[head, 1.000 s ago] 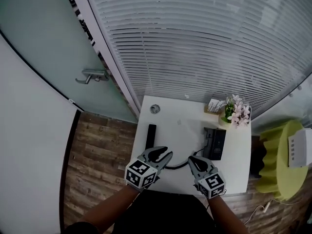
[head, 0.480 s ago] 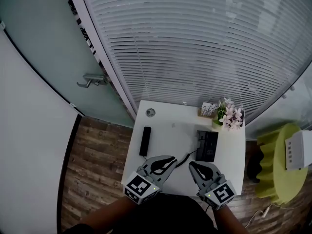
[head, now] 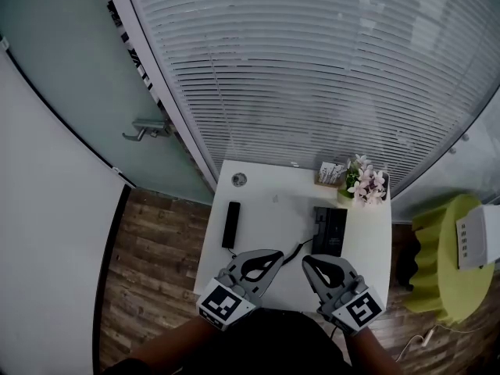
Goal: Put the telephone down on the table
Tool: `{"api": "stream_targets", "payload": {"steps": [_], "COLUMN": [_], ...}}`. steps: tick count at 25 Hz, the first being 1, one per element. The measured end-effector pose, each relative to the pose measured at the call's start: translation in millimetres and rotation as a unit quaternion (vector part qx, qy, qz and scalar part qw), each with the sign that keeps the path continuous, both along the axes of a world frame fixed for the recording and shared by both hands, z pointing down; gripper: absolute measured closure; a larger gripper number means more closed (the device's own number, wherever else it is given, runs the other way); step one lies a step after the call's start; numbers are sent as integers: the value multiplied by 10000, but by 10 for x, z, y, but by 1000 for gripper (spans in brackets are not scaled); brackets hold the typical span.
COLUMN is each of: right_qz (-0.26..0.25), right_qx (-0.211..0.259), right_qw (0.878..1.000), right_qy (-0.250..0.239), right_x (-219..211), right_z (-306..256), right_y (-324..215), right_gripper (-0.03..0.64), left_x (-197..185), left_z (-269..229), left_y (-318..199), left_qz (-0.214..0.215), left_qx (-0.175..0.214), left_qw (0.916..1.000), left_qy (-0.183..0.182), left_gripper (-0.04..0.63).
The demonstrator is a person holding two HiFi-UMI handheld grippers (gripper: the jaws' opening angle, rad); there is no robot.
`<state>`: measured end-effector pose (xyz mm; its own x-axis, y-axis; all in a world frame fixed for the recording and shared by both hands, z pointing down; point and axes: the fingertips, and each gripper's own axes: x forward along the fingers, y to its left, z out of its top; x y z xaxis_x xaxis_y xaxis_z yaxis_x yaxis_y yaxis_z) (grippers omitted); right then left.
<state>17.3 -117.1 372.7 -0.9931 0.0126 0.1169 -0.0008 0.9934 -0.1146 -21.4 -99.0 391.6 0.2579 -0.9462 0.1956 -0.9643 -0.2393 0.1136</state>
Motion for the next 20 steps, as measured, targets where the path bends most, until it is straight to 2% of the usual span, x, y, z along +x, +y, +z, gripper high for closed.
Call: {"api": "stream_targets", "payload": {"steps": [2, 6, 20], "right_qz": [26, 105, 102], "right_qx": [6, 50, 96], "right_qw": [10000, 9999, 9999], "right_qy": [0, -6, 19], "right_x": [9, 15, -17], "right_z": [4, 15, 31], "right_y": [7, -21, -52], "right_gripper": [594, 594, 595], "left_x": [14, 39, 70], "left_z": [-24, -70, -28], "left_y": [0, -41, -77], "left_qz": [41, 10, 153], "left_qx": [47, 215, 95], "left_qw": [10000, 9996, 9998], "left_qy": [-46, 155, 62], "left_gripper": [587, 586, 586]}}
